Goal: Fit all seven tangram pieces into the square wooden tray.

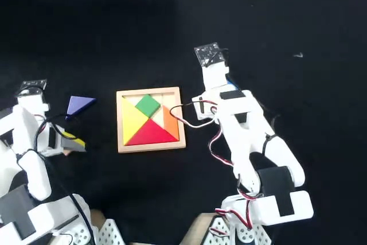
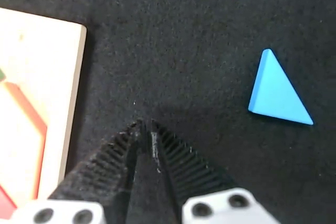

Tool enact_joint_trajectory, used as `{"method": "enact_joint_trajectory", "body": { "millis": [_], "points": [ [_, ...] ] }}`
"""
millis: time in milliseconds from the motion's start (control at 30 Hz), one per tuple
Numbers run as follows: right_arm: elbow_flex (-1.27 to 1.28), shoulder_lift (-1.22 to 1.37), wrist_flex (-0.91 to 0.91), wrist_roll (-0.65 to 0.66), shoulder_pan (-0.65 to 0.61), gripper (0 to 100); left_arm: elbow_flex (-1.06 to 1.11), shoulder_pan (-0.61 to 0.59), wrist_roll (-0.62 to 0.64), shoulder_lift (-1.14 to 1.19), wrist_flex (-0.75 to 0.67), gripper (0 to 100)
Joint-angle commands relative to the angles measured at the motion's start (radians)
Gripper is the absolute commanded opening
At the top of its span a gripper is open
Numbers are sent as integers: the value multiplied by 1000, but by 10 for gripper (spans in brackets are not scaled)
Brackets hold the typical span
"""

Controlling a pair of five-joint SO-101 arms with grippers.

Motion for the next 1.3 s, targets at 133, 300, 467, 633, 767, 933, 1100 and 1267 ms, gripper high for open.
{"method": "enact_joint_trajectory", "body": {
  "millis": [133,300,467,633,767,933,1100,1267],
  "points": [
    [-16,-8,-17,-2,12,11,-88,73,-532,-5,-35,392],
    [-16,-8,-17,-2,12,11,-116,81,-651,-3,-32,392],
    [-16,-8,-18,-2,12,11,-84,81,-710,-2,-68,392],
    [-16,-8,-20,-2,12,11,-30,81,-707,-2,-212,392],
    [-16,-8,-21,-2,12,11,-5,79,-712,-2,-242,392],
    [-15,-7,-21,-2,11,11,44,87,-710,5,-344,392],
    [-15,-7,-23,-2,9,11,47,147,-703,94,-361,392],
    [-13,-7,-23,-2,9,11,2,163,-440,146,-351,392]
  ]
}}
